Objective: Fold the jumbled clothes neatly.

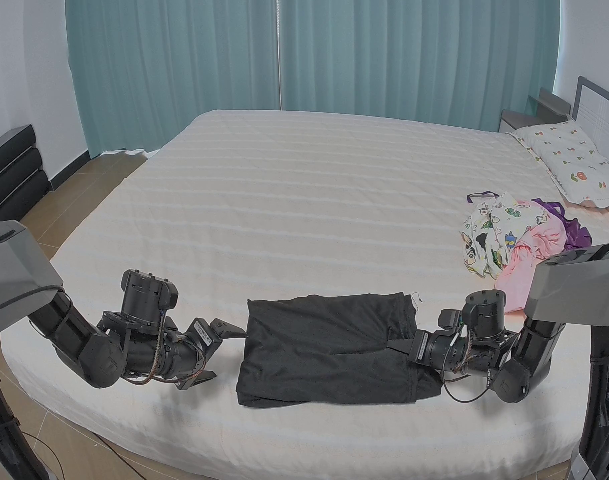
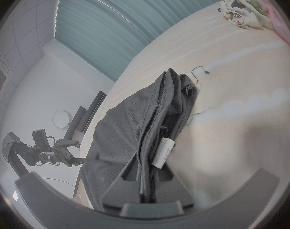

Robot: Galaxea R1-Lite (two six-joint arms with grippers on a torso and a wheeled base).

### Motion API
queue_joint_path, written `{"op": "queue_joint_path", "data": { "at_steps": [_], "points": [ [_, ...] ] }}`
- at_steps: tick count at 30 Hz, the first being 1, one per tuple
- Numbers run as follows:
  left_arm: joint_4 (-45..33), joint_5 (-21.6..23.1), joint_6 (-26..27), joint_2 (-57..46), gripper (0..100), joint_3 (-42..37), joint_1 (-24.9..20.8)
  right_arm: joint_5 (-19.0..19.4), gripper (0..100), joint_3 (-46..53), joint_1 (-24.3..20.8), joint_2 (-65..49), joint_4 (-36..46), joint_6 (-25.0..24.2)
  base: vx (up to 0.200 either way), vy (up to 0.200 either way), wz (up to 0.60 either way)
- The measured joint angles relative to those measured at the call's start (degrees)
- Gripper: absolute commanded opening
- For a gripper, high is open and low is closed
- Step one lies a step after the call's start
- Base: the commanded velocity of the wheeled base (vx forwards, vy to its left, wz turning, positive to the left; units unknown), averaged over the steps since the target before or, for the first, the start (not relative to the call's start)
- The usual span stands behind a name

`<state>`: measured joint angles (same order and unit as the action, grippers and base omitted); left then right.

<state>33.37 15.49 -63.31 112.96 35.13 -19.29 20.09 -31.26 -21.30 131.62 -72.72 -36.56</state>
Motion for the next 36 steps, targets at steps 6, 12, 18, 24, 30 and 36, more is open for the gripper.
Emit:
{"op": "queue_joint_path", "data": {
  "at_steps": [6, 12, 18, 24, 30, 36],
  "points": [
    [1.1, 0.0, -2.4, 0.0, 100, -0.1, 0.1, 0.0, 0, 4.3, 1.0, -3.2, -0.4, -3.1, 0.0, 0.0, 0.0],
    [1.5, 0.3, -3.7, -0.2, 100, -0.1, 0.1, 0.0, 0, 8.4, 2.8, -6.6, -0.8, -5.1, 0.0, -0.2, 0.0],
    [1.6, 0.3, -3.9, -0.4, 100, -0.4, 0.0, 2.3, 0, 11.0, 5.5, -8.1, -1.3, -5.2, 0.0, -0.2, 0.0],
    [1.5, 0.4, -4.3, -1.0, 100, -0.7, -0.4, 2.8, 0, 13.1, 6.8, -10.2, -1.1, -5.0, 0.0, -0.2, 0.0],
    [1.5, 0.4, -4.3, -1.7, 100, -0.7, -0.5, 2.8, 0, 14.8, 7.2, -12.2, -1.2, -4.9, 0.0, -0.2, 0.0],
    [1.5, 0.4, -4.3, -2.5, 100, -0.8, -0.7, 2.8, 0, 16.2, 7.2, -13.0, -1.1, -4.7, 0.0, -0.2, 0.0]
  ]
}}
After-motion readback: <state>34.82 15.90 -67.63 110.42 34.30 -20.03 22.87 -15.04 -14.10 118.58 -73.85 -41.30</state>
